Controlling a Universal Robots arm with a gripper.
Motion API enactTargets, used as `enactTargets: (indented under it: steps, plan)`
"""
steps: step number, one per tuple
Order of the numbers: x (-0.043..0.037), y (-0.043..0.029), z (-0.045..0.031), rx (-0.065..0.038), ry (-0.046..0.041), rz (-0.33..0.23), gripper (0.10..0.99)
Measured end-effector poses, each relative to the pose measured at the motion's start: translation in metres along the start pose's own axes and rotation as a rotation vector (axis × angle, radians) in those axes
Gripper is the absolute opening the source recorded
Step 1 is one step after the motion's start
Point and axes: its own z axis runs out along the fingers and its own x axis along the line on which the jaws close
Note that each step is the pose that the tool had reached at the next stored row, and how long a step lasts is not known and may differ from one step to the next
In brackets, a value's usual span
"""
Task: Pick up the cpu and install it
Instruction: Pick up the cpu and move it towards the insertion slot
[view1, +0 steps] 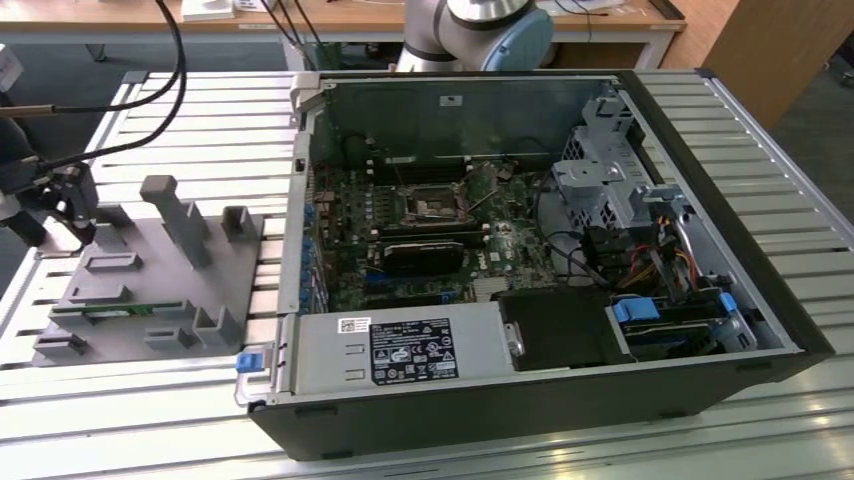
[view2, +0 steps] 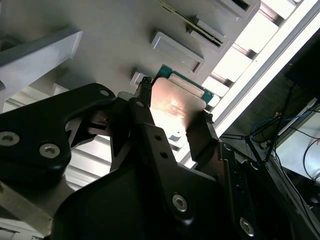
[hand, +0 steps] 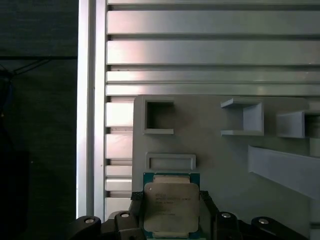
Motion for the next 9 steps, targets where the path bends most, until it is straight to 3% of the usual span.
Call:
enactTargets:
  steps: [9]
  plan:
    - [0.0000,0.0005,-0.0109,-0.001,0.0000,0.000,0.533]
